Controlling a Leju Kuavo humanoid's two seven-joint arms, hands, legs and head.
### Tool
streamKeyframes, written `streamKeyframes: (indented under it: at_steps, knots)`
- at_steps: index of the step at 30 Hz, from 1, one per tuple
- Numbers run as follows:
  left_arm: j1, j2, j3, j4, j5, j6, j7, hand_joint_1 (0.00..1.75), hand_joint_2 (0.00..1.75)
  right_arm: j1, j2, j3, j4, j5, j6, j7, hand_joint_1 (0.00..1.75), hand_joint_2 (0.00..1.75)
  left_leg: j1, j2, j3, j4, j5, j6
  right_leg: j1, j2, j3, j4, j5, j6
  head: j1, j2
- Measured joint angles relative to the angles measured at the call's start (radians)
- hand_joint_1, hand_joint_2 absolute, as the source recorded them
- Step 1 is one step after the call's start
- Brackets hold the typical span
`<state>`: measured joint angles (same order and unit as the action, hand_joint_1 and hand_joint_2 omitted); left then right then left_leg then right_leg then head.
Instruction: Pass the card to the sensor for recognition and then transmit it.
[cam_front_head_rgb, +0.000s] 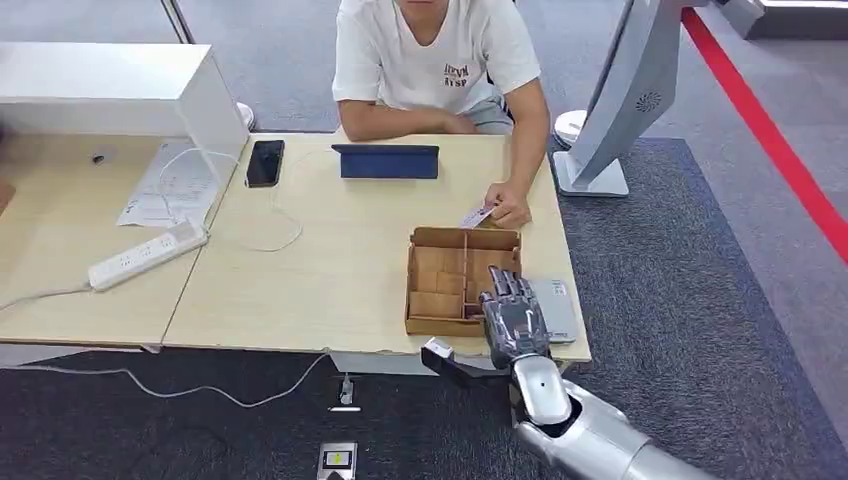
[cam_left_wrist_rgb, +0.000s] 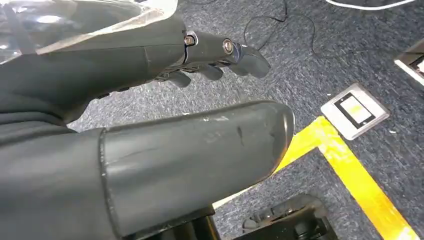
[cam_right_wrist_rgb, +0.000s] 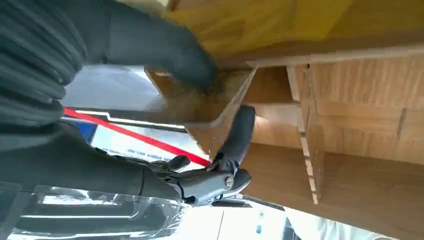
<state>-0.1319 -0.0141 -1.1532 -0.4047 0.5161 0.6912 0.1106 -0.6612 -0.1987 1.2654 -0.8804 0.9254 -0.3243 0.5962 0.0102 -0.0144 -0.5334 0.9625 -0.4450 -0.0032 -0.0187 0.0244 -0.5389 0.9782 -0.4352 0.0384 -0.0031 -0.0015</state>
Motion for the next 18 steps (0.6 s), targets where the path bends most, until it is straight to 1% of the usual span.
streamKeyframes:
  at_steps: [6,18]
  knots:
    - [-0.001,0.002,0.0,-0.005,0.011,-0.005,-0.005,0.0,0.0,-0.006,0.006,0.0,0.008,-0.007,-0.003,-0.001,1.75,1.75,0.0,0.0,0.0,0.0,0.0,0.0,0.0,0.0,0.0,0.0,0.0,0.0,0.0,0.0]
    - [-0.006,0.009,-0.001,-0.023,0.006,-0.005,0.014,0.0,0.0,-0.006,0.006,0.0,0.014,-0.01,-0.017,0.005,1.75,1.75,0.0,0.0,0.0,0.0,0.0,0.0,0.0,0.0,0.0,0.0,0.0,0.0,0.0,0.0]
